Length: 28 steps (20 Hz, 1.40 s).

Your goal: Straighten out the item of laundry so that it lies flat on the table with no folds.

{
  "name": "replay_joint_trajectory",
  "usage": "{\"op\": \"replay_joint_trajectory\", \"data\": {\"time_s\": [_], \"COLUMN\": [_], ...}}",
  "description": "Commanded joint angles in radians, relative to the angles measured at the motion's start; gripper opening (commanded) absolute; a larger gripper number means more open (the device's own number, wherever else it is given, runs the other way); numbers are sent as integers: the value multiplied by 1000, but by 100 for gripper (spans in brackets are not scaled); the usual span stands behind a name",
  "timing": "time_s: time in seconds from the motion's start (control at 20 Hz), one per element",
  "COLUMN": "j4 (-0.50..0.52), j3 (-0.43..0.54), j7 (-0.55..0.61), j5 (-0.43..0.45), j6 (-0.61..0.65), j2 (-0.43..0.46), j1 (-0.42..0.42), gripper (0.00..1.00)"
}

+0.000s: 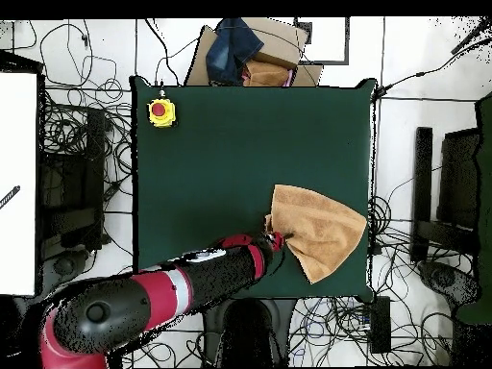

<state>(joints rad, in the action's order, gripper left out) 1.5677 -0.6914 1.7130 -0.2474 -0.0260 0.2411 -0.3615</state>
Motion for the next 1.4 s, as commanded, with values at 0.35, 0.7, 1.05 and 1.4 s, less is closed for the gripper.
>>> {"op": "replay_joint_trajectory", "data": {"time_s": [0.35,0.7,1.05,1.4], "j4": [-90,-76,-79,-65], "j3": [62,90,96,131], "j7": [198,173,160,160], "j5": [-82,-45,-33,-19], "j6": [-27,-16,-1,-12], "j2": [50,13,0,-31], "j1": [-8,16,24,54], "gripper": [100,100,100,0]}}
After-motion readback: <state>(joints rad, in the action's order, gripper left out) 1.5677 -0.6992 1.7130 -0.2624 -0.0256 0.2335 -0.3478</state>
